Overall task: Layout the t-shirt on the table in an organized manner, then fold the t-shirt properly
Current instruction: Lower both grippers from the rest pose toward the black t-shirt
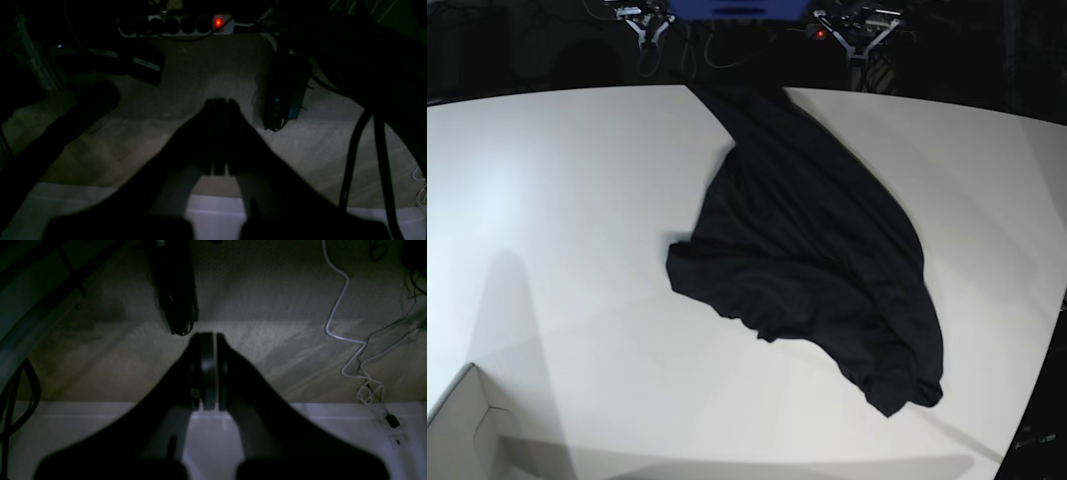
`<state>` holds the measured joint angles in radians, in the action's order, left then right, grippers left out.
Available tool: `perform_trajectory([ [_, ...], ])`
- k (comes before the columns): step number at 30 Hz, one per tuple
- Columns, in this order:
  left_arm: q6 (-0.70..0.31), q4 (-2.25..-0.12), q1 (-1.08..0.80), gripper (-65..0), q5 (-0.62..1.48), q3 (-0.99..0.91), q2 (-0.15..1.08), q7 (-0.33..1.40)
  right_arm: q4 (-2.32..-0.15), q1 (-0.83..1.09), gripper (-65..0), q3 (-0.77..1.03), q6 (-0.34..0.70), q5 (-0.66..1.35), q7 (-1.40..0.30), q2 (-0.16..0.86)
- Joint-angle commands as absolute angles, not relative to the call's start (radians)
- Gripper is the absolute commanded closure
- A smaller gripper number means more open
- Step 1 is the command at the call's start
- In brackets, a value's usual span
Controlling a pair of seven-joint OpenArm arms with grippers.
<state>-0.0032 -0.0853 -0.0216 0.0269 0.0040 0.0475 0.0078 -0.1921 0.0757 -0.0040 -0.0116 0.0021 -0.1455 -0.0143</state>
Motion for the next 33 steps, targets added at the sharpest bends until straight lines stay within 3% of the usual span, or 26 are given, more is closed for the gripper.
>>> perform_trajectory([
  [1, 0.004, -0.085, -0.025, 0.0, 0.021, 0.007, 0.050, 0.008, -0.196, 0.079, 0.0, -0.005, 0.004, 0.008, -0.143, -0.016],
  [23, -0.002, -0.154, -0.108, 0.0, 0.028, 0.001, 0.053, -0.001, -0.216, 0.130, 0.0, -0.005, 0.004, 0.008, -0.140, 0.025],
  [33, -0.004, -0.630, -0.430, 0.0, 0.030, -0.001, 0.133, 0.007, -0.848, 0.521, 0.0, -0.005, 0.005, 0.008, -0.150, 0.051],
])
